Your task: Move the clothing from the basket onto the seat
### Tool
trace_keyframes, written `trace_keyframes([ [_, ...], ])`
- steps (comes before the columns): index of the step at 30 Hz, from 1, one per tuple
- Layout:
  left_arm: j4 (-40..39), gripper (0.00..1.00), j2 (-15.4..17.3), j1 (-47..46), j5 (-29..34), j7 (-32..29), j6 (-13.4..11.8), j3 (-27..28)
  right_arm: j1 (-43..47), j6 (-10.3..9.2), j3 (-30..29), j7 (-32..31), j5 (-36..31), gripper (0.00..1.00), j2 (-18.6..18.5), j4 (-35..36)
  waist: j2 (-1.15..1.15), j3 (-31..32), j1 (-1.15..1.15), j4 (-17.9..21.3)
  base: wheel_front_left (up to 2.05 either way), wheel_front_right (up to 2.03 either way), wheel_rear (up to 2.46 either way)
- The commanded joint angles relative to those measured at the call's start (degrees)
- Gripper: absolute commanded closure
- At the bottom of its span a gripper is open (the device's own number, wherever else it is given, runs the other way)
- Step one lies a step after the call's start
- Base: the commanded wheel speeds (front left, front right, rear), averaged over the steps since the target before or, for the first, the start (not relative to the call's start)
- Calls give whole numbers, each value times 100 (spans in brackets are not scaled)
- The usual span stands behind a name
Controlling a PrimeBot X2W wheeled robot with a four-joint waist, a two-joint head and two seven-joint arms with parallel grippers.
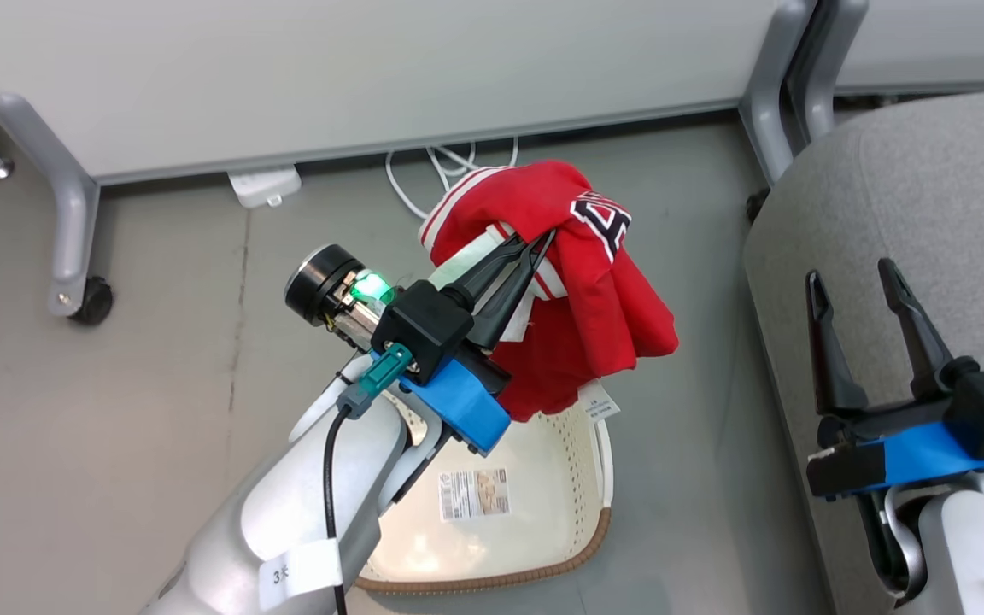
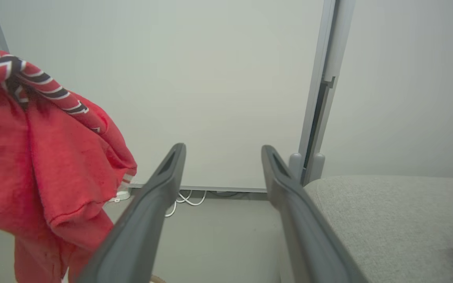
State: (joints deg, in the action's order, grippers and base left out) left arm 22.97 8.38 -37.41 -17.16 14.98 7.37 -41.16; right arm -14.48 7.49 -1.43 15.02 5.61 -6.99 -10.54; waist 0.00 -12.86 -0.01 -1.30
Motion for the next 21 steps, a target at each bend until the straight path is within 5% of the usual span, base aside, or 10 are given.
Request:
trace_keyframes([
  [1, -45, 100, -31, -10, 12, 30, 6, 70, 131, 1, -24, 23, -13, 0, 25, -22, 0, 185, 1, -41, 0, 0, 0],
  [21, -157, 100, -117, -72, 40, 30, 12, 207, 433, 1, 41, 23, -40, 0, 130, 16, 0, 619, 1, -45, 0, 0, 0],
])
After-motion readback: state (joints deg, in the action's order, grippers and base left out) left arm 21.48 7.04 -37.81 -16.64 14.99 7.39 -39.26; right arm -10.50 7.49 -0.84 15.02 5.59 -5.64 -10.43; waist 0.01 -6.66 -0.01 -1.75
